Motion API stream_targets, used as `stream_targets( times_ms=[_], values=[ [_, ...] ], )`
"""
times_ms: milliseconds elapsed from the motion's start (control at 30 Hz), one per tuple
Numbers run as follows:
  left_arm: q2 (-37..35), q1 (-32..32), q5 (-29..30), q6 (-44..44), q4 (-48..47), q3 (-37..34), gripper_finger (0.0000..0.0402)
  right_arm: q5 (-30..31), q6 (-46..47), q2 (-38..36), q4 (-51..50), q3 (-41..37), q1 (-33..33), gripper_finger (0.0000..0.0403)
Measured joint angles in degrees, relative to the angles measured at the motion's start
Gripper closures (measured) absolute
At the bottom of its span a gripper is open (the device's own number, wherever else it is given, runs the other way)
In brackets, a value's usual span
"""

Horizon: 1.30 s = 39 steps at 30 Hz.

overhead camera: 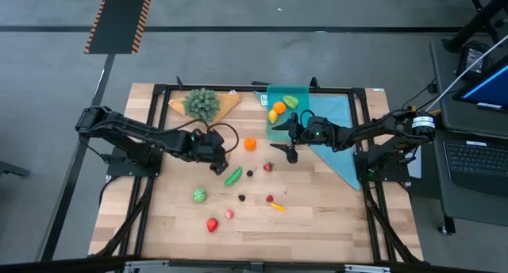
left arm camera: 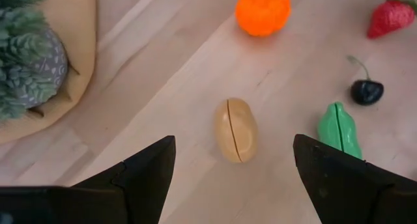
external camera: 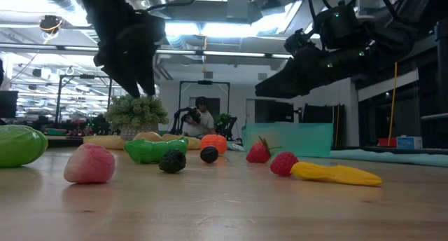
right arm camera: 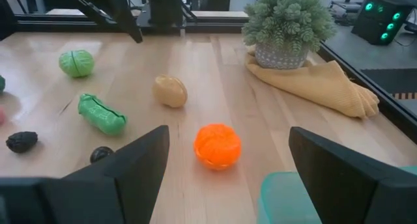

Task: Pick and placing Produce into tupperware
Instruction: Put the brown potato into the blue bin

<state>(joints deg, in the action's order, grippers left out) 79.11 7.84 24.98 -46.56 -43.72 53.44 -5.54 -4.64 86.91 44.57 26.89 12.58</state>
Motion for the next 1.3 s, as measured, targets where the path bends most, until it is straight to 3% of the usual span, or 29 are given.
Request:
stream_targets(
  times_ms=[333,633,1300],
  values=[
    [0.0,0.2,-0.1,2.0,0.2,0.0,0.0099,0.1,3.1,0.0,-0.2,0.0,0.0,0.0086],
    [0.2,0.2,-0.2,-4.1,1.1,0.0,0.0099,0.1,6.5,0.0,-6.0,0.0,0.0,0.0086],
    [12.4,-0.8,-2.4,-7.4,8.0,0.0,0.0099,-0.1,7.3,0.0,-7.2,0.0,-1.3,0.0086]
  ],
)
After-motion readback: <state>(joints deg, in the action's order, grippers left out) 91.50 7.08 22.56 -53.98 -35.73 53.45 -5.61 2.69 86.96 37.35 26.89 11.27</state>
